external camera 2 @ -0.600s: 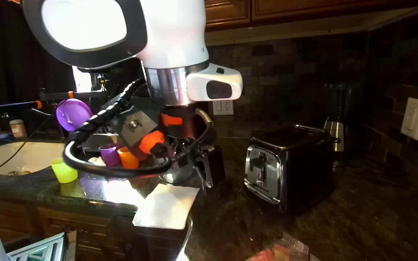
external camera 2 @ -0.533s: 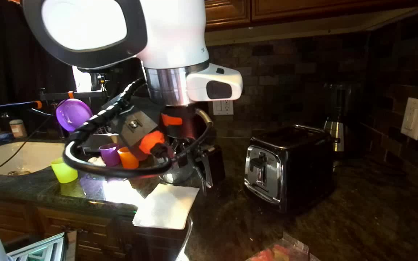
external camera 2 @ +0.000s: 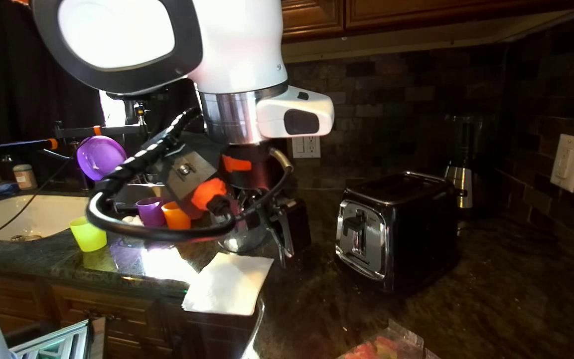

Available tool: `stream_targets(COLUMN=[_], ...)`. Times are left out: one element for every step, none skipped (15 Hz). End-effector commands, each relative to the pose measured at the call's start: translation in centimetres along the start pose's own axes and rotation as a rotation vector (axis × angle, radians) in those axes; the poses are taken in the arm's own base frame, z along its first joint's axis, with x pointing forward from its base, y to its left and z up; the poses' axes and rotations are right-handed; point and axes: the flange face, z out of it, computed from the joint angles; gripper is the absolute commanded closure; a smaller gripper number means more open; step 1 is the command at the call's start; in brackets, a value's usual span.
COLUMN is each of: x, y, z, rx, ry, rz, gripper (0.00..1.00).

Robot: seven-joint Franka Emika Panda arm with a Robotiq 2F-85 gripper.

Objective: Put the packet inside the toaster

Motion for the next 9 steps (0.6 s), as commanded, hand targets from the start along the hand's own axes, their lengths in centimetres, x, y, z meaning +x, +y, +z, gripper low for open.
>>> stream_targets(x=[1.3, 1.7, 2.2, 2.7, 3.2, 3.8, 4.2, 4.6, 5.0], y=[1.6, 2.1, 2.6, 3.1, 3.6, 4.0, 4.4, 4.7, 5.2], z=[-0.1, -0.2, -0.2, -0.1, 0.1, 0.4, 0.8, 1.3, 1.8], rx=[-0.078, -0.107, -0.138, -0.171, -0.201, -0.233, -0.26, -0.288, -0.32], ry=[0.09, 0.125, 0.162, 0.194, 0.219, 0.231, 0.235, 0.232, 0.217], rz=[0.132, 0.165, 0.2, 0.236, 0.274, 0.312, 0.351, 0.388, 0.419], gripper=[0.0, 0.0, 0.0, 0.0, 0.0, 0.0, 0.0, 0.0, 0.0])
